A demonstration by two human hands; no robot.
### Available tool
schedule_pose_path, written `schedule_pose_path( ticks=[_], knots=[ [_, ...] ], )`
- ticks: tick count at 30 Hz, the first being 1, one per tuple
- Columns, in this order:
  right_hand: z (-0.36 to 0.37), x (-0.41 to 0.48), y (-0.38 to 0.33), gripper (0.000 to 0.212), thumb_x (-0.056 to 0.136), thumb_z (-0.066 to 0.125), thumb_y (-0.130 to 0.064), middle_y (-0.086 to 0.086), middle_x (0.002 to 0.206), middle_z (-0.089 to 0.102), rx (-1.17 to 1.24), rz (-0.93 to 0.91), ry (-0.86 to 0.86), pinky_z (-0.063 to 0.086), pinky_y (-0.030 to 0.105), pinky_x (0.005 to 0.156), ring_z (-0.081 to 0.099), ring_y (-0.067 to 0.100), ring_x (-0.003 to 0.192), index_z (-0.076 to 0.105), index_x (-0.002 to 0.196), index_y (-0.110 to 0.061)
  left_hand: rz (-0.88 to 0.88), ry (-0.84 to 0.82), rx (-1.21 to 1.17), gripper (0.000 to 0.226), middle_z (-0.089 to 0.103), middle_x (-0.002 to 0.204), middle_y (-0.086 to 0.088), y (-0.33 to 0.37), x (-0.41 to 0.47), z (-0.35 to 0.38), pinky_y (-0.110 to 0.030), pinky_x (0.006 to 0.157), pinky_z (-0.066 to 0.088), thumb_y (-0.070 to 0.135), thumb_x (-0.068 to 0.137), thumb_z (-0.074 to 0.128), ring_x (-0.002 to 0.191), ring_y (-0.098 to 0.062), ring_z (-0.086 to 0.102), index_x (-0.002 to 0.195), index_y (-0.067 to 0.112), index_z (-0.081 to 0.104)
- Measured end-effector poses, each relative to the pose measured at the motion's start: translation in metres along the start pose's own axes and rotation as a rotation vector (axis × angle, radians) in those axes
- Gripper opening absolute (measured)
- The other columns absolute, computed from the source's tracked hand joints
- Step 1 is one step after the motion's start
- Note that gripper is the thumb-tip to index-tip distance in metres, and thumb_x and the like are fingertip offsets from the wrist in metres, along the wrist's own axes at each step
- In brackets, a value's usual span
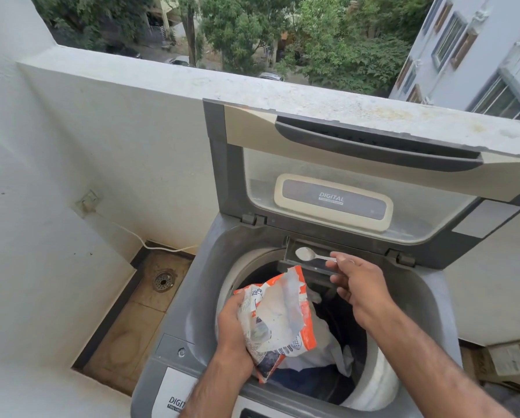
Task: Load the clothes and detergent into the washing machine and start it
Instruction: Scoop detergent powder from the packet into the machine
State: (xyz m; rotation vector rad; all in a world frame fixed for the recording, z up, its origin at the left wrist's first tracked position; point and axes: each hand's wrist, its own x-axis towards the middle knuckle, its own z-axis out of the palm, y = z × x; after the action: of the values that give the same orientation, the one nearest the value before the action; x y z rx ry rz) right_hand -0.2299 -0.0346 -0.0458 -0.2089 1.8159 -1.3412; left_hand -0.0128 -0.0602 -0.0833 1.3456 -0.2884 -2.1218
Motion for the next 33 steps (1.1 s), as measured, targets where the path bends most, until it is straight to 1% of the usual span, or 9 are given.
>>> schedule_pose_path(
  ticks=[6, 11, 14, 18, 21, 26, 28, 31, 33],
  knots=[
    [0.010, 0.000, 0.007, 0.020, 0.106, 0.058, -0.014, 0.003, 0.108, 0.078, -0.054, -0.036, -0.034, 0.047, 0.027, 0.060, 0.059, 0.013, 0.066, 0.075, 0.117, -0.016, -0.006, 0.023, -0.026, 0.042, 0.076, 0.088, -0.013, 0.003, -0.003, 0.002, -0.034, 0.068, 0.057, 0.042, 0.097, 0.053, 0.080, -0.029, 0.070, 0.116, 0.010, 0.072],
    [0.007, -0.006, 0.008, 0.023, 0.104, 0.059, -0.010, 0.006, 0.107, 0.078, -0.105, -0.080, -0.060, 0.048, 0.024, 0.057, 0.063, 0.014, 0.069, 0.075, 0.119, -0.017, -0.022, 0.028, -0.043, 0.040, 0.077, 0.082, -0.010, 0.001, -0.004, 0.004, -0.034, 0.066, 0.056, 0.045, 0.098, 0.051, 0.079, -0.028, 0.069, 0.109, 0.013, 0.072],
    [0.007, -0.010, 0.009, 0.024, 0.103, 0.059, -0.009, 0.004, 0.107, 0.078, -0.115, -0.085, -0.083, 0.047, 0.022, 0.055, 0.066, 0.012, 0.069, 0.074, 0.119, -0.018, -0.029, 0.029, -0.028, 0.043, 0.077, 0.089, -0.012, -0.001, -0.006, 0.005, -0.035, 0.067, 0.056, 0.047, 0.097, 0.052, 0.084, -0.029, 0.069, 0.113, 0.013, 0.072],
    [0.005, -0.014, 0.008, 0.022, 0.105, 0.059, -0.014, 0.000, 0.107, 0.078, -0.084, -0.123, -0.046, 0.049, 0.025, 0.061, 0.068, 0.015, 0.075, 0.075, 0.118, -0.021, -0.036, 0.059, -0.004, 0.048, 0.077, 0.101, -0.014, -0.003, -0.005, 0.003, -0.042, 0.078, 0.056, 0.051, 0.094, 0.056, 0.092, -0.032, 0.070, 0.121, 0.015, 0.071],
    [-0.003, -0.024, 0.000, 0.020, 0.104, 0.059, -0.020, 0.002, 0.098, 0.079, 0.008, -0.166, 0.010, 0.046, 0.029, 0.064, 0.065, 0.015, 0.069, 0.079, 0.106, -0.021, -0.030, 0.077, 0.003, 0.048, 0.077, 0.102, -0.014, -0.003, -0.006, 0.002, -0.042, 0.079, 0.057, 0.051, 0.092, 0.057, 0.093, -0.032, 0.070, 0.122, 0.015, 0.071],
    [-0.025, -0.055, -0.021, 0.027, 0.103, 0.060, -0.021, 0.008, 0.073, 0.069, 0.078, -0.307, -0.014, 0.042, 0.031, 0.061, 0.058, 0.020, 0.063, 0.081, 0.089, -0.013, 0.001, 0.079, 0.000, 0.043, 0.078, 0.095, -0.012, -0.005, -0.008, 0.006, -0.042, 0.078, 0.057, 0.047, 0.095, 0.054, 0.088, -0.030, 0.071, 0.114, 0.014, 0.074],
    [-0.025, -0.071, -0.027, 0.026, 0.102, 0.061, -0.017, 0.009, 0.070, 0.068, 0.036, -0.369, -0.049, 0.042, 0.028, 0.059, 0.056, 0.020, 0.060, 0.081, 0.088, -0.011, 0.019, 0.063, -0.009, 0.041, 0.077, 0.097, -0.015, -0.008, -0.008, 0.007, -0.043, 0.082, 0.055, 0.044, 0.095, 0.054, 0.086, -0.031, 0.071, 0.108, 0.012, 0.077],
    [-0.015, -0.089, -0.026, 0.024, 0.100, 0.065, -0.016, 0.008, 0.071, 0.073, -0.132, -0.430, -0.120, 0.045, 0.020, 0.054, 0.055, 0.014, 0.056, 0.083, 0.084, -0.018, 0.025, 0.024, -0.012, 0.040, 0.075, 0.094, -0.016, -0.012, -0.008, 0.009, -0.043, 0.083, 0.052, 0.041, 0.095, 0.053, 0.084, -0.031, 0.070, 0.088, 0.014, 0.082],
    [-0.005, -0.094, -0.016, 0.022, 0.098, 0.068, -0.019, -0.001, 0.073, 0.077, -0.280, -0.459, -0.147, 0.052, 0.026, 0.056, 0.060, 0.010, 0.056, 0.083, 0.085, -0.025, 0.012, -0.012, -0.018, 0.039, 0.073, 0.098, -0.018, -0.014, -0.009, 0.011, -0.045, 0.087, 0.051, 0.041, 0.094, 0.054, 0.087, -0.034, 0.069, 0.092, 0.012, 0.080]
  ],
)
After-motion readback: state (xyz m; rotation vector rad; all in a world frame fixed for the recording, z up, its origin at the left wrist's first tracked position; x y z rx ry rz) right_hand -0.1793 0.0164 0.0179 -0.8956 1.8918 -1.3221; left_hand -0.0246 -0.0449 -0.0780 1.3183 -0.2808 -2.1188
